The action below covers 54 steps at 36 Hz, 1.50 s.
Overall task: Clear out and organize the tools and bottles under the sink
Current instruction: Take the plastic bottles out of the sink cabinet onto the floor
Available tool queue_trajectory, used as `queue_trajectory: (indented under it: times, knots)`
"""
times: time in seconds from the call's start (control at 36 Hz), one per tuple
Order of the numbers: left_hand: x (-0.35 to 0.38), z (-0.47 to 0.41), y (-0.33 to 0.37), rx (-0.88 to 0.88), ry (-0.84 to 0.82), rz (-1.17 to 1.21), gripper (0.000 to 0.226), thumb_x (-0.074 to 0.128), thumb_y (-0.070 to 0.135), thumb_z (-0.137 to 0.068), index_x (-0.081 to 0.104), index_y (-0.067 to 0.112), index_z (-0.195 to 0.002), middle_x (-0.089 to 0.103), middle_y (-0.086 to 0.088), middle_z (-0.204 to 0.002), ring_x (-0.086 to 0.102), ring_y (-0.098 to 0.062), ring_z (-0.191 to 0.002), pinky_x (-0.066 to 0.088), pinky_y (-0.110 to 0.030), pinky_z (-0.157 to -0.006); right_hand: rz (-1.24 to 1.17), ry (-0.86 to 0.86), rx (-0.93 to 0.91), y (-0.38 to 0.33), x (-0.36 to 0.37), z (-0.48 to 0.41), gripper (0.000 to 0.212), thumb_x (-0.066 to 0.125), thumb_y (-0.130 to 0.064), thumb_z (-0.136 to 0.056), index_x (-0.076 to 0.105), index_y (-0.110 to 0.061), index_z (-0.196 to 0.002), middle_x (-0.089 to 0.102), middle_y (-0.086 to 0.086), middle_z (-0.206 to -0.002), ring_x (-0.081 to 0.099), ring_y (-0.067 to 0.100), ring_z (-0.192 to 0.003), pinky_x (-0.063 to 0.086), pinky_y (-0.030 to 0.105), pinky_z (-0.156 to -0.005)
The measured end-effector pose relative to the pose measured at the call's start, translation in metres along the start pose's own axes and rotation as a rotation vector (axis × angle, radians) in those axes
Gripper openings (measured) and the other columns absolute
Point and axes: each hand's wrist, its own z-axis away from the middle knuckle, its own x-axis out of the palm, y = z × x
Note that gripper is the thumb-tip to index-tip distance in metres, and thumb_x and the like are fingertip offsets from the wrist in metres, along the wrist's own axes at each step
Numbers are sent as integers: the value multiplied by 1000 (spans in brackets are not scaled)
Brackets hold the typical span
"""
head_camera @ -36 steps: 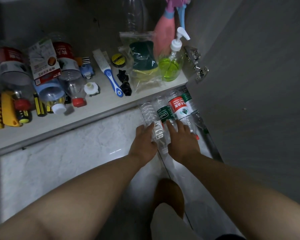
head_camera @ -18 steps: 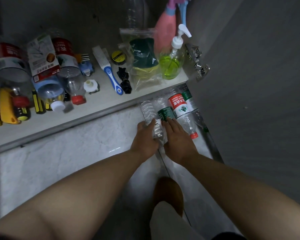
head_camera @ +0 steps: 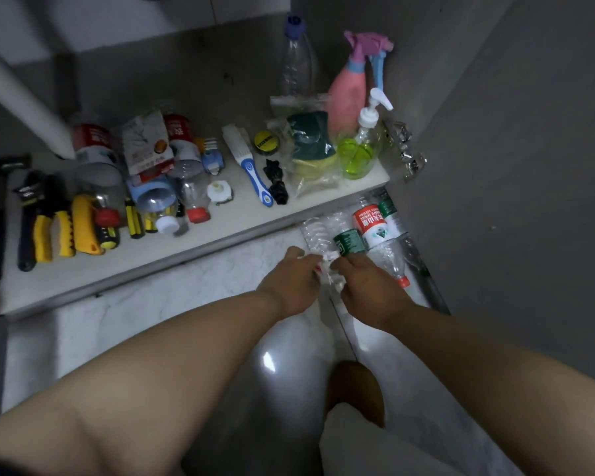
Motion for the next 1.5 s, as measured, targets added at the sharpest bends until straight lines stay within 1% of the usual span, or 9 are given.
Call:
queue_trajectory:
  times: [0.22, 0.47, 0.58, 0.72, 0.83, 0.92, 1.03, 1.25, 1.5]
  knots:
    - [-118, 65, -19, 0, -30, -332, 41, 54, 12, -94, 62, 21, -133, 66, -2, -125, 62, -21, -112, 51, -35, -98, 83, -88, -136, -64, -54, -25, 31, 53, -18, -93, 61, -22, -122, 62, 1, -125, 57, 22, -116, 49, 34, -92]
    - [-214, 114, -84, -167, 314, -300, 20, 59, 18, -94, 71, 21, -109, 72, -4, -107, 68, -24, -100, 53, -31, -87, 39, -199, -135, -140, -90, -86, 17, 54, -19, -89, 63, -23, -104, 68, 2, -103, 62, 23, -96, 50, 29, -81]
    - [-218, 111, -125, -310, 541, -151, 25, 61, 16, -87, 65, 24, -111, 67, -8, -116, 65, -33, -106, 55, -39, -88, 15, -192, -69, -167, -84, -122, 29, 61, -26, -88, 57, -21, -116, 68, 3, -104, 61, 23, -94, 47, 27, -78]
    - [-209, 91, -168, -541, 706, 77, 61, 65, 32, -91, 41, 20, -146, 44, -19, -146, 45, -38, -134, 44, -43, -105, -132, -74, 80, -197, -63, -161, 49, 67, -36, -86, 50, -15, -127, 62, 10, -112, 61, 27, -102, 47, 30, -79]
    - [-211, 76, -185, -606, 771, 157, 60, 64, 46, -90, 44, 21, -141, 49, -18, -140, 53, -39, -125, 46, -43, -98, -144, 121, 136, -217, -44, -177, 59, 69, -36, -86, 45, -11, -134, 49, 14, -131, 54, 32, -119, 48, 40, -97]
    - [-217, 68, -192, -587, 754, 209, 60, 62, 53, -89, 45, 25, -139, 57, -13, -134, 56, -37, -122, 50, -45, -101, -31, 251, 169, -229, -36, -186, 65, 66, -46, -87, 42, -13, -138, 49, 13, -133, 50, 33, -123, 44, 46, -99]
    - [-221, 58, -196, -623, 721, 240, 70, 63, 63, -84, 44, 27, -141, 59, -10, -132, 58, -34, -121, 51, -48, -101, 103, 272, 206, -237, -31, -201, 68, 55, -58, -91, 39, -12, -139, 52, 14, -138, 44, 35, -129, 36, 49, -106]
    - [-219, 49, -204, -676, 814, 263, 57, 58, 58, -91, 53, 20, -132, 65, -12, -127, 63, -35, -114, 54, -43, -94, 82, 250, 275, -242, -22, -218, 69, 52, -61, -89, 31, -18, -140, 61, 15, -131, 39, 39, -134, 31, 51, -108]
    - [-220, 72, -198, -594, 862, 351, 54, 71, 52, -84, 58, 22, -128, 68, -6, -121, 66, -31, -107, 51, -34, -81, -132, 321, 316, -243, -39, -208, 62, 64, -45, -88, 36, -11, -132, 57, 17, -126, 54, 38, -119, 43, 45, -95]
